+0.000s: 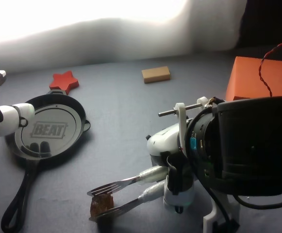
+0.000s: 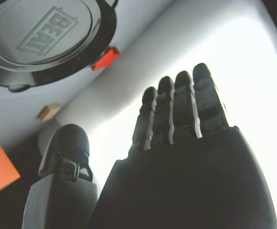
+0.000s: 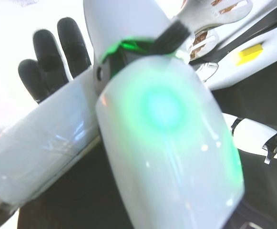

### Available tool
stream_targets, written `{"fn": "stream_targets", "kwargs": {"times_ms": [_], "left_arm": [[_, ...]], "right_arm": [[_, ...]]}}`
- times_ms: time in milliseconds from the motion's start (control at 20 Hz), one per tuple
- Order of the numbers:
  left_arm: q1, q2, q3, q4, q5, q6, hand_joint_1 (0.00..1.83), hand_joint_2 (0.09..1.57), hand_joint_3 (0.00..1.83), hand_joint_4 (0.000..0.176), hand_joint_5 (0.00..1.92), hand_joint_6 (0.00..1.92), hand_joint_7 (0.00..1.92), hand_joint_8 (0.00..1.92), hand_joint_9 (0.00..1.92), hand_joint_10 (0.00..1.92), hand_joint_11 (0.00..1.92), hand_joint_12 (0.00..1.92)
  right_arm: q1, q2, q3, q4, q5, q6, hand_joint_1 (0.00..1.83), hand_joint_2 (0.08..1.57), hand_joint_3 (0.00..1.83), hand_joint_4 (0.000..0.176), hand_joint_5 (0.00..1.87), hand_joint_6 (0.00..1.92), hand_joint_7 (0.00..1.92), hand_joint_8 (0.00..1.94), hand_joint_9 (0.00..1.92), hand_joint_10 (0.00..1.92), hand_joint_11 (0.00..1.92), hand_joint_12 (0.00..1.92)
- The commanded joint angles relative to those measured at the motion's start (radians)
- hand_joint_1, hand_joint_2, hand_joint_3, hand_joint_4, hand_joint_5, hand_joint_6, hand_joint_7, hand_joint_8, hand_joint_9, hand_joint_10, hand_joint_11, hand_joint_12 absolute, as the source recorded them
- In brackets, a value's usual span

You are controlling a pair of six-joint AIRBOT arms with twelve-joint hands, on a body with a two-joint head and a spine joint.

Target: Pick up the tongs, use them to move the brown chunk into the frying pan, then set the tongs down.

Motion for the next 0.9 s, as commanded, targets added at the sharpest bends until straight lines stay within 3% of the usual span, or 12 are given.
{"fn": "stream_targets", "kwargs": {"times_ms": [0, 50, 600, 650, 700, 750, 850], "left_arm": [[-0.009, 0.011, -0.002, 0.051, -0.085, 0.002, 0.00, 1.34, 0.00, 0.000, 0.02, 0.01, 0.04, 0.00, 0.00, 0.00, 0.00, 0.00], [-0.009, 0.011, -0.002, 0.051, -0.085, 0.002, 0.00, 1.34, 0.00, 0.000, 0.03, 0.01, 0.06, 0.01, 0.01, 0.00, 0.00, 0.00], [-0.009, 0.011, -0.002, 0.051, -0.085, 0.002, 0.00, 1.34, 0.00, 0.000, 0.02, 0.00, 0.04, 0.00, 0.00, 0.00, 0.00, 0.00], [-0.009, 0.011, -0.002, 0.051, -0.085, 0.002, 0.00, 1.34, 0.00, 0.000, 0.02, 0.00, 0.04, 0.00, 0.00, 0.00, 0.00, 0.00], [-0.009, 0.011, -0.002, 0.051, -0.085, 0.002, 0.00, 1.35, 0.00, 0.000, 0.02, 0.00, 0.04, 0.00, 0.00, 0.00, 0.00, 0.00], [-0.009, 0.011, -0.002, 0.051, -0.085, 0.002, 0.00, 1.35, 0.00, 0.000, 0.03, 0.01, 0.05, 0.00, 0.00, 0.00, 0.00, 0.00], [-0.008, 0.011, -0.002, 0.051, -0.085, 0.002, 0.00, 1.35, 0.00, 0.000, 0.03, 0.00, 0.05, 0.01, 0.00, 0.00, 0.00, 0.00]], "right_arm": [[0.000, 0.006, -0.003, -0.045, 0.023, -0.004, 1.09, 1.22, 0.04, 0.000, 0.74, 1.29, 0.92, 0.00, 0.88, 0.04, 0.30, 1.41], [0.000, 0.006, -0.003, -0.045, 0.023, -0.005, 1.09, 1.24, 0.01, 0.000, 0.73, 1.34, 0.93, 0.00, 0.89, 0.04, 0.30, 1.43], [-0.006, 0.006, -0.004, -0.045, 0.025, -0.013, 1.13, 1.18, 0.00, 0.000, 0.85, 1.17, 1.10, 0.03, 1.03, 0.08, 0.40, 1.42], [-0.006, 0.006, -0.004, -0.045, 0.025, -0.015, 1.20, 1.15, 0.00, 0.000, 0.92, 1.13, 0.99, 0.76, 1.05, 0.08, 0.42, 1.41], [-0.005, 0.006, -0.004, -0.045, 0.025, -0.016, 1.20, 1.14, 0.00, 0.007, 0.91, 1.15, 0.96, 0.93, 1.08, 0.09, 0.46, 1.40], [-0.004, 0.007, -0.004, -0.045, 0.025, -0.017, 1.20, 1.15, 0.00, 0.016, 0.89, 1.17, 0.96, 0.98, 1.09, 0.10, 0.46, 1.41], [-0.003, 0.008, -0.004, -0.045, 0.024, -0.017, 1.20, 1.16, 0.00, 0.012, 0.86, 1.22, 0.95, 1.00, 1.11, 0.10, 0.48, 1.41]]}}
